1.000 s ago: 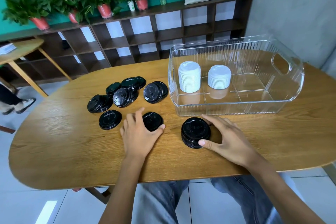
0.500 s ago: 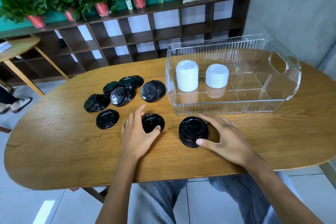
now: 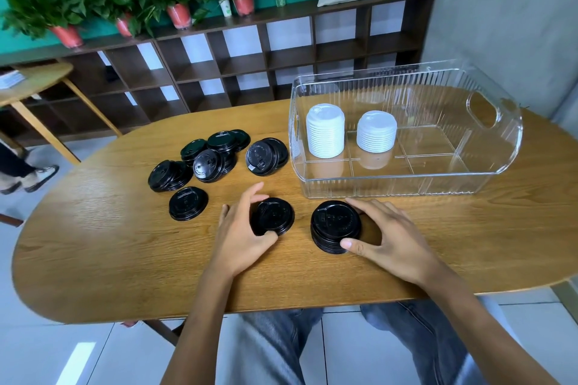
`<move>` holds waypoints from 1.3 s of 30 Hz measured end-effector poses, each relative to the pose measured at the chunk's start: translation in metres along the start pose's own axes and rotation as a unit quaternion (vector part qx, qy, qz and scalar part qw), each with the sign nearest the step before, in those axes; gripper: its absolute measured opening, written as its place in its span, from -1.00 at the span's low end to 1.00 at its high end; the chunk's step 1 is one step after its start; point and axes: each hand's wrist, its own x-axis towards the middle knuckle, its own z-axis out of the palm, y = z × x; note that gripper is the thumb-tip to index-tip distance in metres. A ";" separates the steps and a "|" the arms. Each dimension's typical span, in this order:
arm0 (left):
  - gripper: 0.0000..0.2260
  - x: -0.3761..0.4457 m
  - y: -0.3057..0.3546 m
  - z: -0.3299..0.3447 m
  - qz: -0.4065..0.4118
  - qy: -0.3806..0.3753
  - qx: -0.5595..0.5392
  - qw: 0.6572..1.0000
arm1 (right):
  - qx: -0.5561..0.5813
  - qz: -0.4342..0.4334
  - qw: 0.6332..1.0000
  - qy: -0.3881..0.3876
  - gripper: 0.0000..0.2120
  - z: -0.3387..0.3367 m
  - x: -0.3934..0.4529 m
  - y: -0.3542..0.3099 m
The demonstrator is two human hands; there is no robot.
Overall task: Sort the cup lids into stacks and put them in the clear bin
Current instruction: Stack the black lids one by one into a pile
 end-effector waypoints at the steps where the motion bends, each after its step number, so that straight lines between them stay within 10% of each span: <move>1: -0.20 0.000 0.000 0.001 0.002 0.006 0.003 1.000 | 0.001 0.000 1.000 0.000 -0.19 0.000 0.000 0.000; 9: -0.18 0.000 0.001 0.003 0.027 0.029 0.010 0.999 | -0.005 0.001 1.000 0.000 -0.19 0.000 -0.001 0.000; 17: -0.26 -0.021 0.022 0.023 0.113 0.149 -0.290 0.939 | -0.014 0.000 1.000 -0.009 -0.19 -0.002 -0.001 -0.004; 25: -0.28 -0.029 0.054 0.058 0.170 0.076 -0.207 0.960 | 0.080 0.003 0.997 0.020 -0.52 -0.004 -0.006 -0.002; 39: -0.30 -0.030 0.055 0.057 0.164 0.027 -0.137 0.977 | 0.032 -0.003 0.999 0.013 -0.53 -0.004 -0.003 -0.006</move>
